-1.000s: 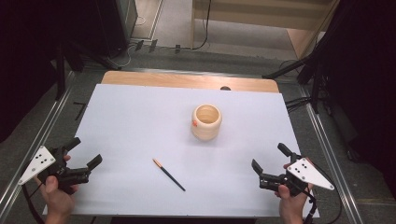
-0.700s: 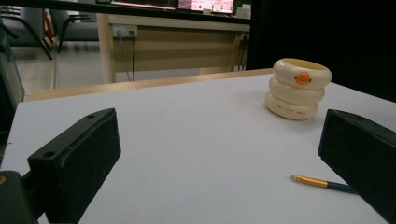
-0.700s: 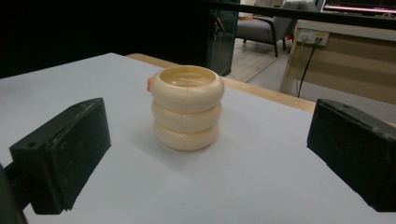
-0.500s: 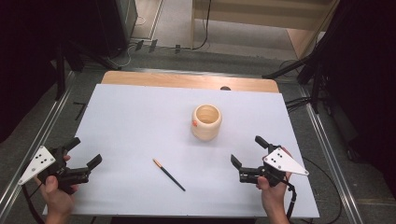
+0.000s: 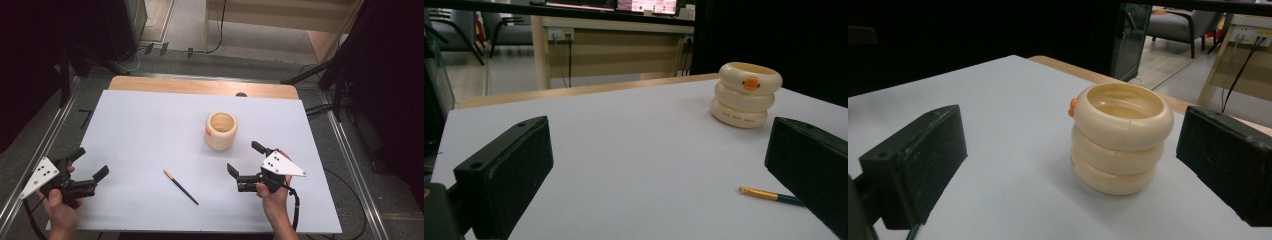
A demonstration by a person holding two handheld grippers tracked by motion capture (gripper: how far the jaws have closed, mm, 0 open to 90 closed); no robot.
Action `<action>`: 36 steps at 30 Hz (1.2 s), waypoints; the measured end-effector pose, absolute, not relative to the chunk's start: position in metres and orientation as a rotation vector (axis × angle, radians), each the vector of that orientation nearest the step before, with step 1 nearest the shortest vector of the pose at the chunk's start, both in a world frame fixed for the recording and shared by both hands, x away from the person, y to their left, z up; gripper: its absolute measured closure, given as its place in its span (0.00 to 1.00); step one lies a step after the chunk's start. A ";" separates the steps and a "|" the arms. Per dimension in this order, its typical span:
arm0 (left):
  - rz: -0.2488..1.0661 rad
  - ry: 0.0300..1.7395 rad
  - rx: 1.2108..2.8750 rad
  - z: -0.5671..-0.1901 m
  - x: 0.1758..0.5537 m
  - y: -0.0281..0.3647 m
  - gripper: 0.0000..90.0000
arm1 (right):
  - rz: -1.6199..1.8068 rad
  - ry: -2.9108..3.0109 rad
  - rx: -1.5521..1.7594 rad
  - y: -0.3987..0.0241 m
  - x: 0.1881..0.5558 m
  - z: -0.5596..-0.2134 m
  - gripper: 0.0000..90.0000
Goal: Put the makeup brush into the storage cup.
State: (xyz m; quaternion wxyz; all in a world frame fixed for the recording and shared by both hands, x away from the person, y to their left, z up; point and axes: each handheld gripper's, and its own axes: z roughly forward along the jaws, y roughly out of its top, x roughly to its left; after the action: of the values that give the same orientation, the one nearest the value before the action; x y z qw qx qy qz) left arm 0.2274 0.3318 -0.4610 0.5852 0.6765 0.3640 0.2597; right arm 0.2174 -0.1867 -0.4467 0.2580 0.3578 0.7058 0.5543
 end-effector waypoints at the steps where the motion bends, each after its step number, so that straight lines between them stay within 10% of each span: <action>1: 0.606 0.848 1.580 -0.461 0.227 0.332 0.00 | 1.504 1.917 0.971 -0.185 0.218 -0.447 0.00; 36: 0.598 0.840 1.592 -0.461 0.226 0.329 0.00 | 1.190 2.451 1.008 -0.072 0.257 -0.476 0.11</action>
State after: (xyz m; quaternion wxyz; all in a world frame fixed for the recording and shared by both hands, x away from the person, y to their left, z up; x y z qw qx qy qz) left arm 0.2264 0.3286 -0.4608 0.5830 0.6818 0.3598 0.2563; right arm 0.2573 -0.0719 -0.4762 0.1178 0.3446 0.8378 0.4067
